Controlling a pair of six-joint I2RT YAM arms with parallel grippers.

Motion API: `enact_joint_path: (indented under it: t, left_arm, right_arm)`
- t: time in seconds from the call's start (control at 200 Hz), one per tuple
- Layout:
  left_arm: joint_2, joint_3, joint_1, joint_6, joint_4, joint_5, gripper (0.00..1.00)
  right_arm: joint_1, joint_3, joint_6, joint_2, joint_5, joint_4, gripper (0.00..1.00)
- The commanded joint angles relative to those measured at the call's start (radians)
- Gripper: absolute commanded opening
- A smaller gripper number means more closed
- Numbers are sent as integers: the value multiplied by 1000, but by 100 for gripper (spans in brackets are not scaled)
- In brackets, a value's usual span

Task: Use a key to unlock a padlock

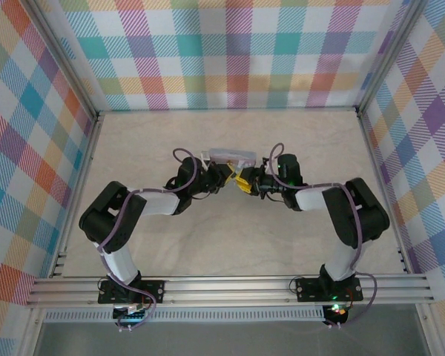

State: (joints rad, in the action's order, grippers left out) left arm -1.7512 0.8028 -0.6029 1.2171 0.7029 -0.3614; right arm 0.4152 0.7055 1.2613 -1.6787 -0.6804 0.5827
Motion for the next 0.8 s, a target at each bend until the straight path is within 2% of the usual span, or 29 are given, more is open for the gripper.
enact_joint_path:
  t: [0.0,0.325,0.565,0.795]
  left_arm:
    - [52,12,-53,-48,-47,-110,0]
    - [50,7,-54,-42,-53,-100,0]
    - [46,11,-54,-36,-53,-99,0]
    - [47,16,-54,-31,-50,-103,0]
  right_arm:
    - [-1,28,-238,92,52,-238,34]
    - [-1,102,-614,290,191,-682,36]
    - [34,167,-804,353,318,-854,38]
    - [120,238,-932,327,432,-937,40]
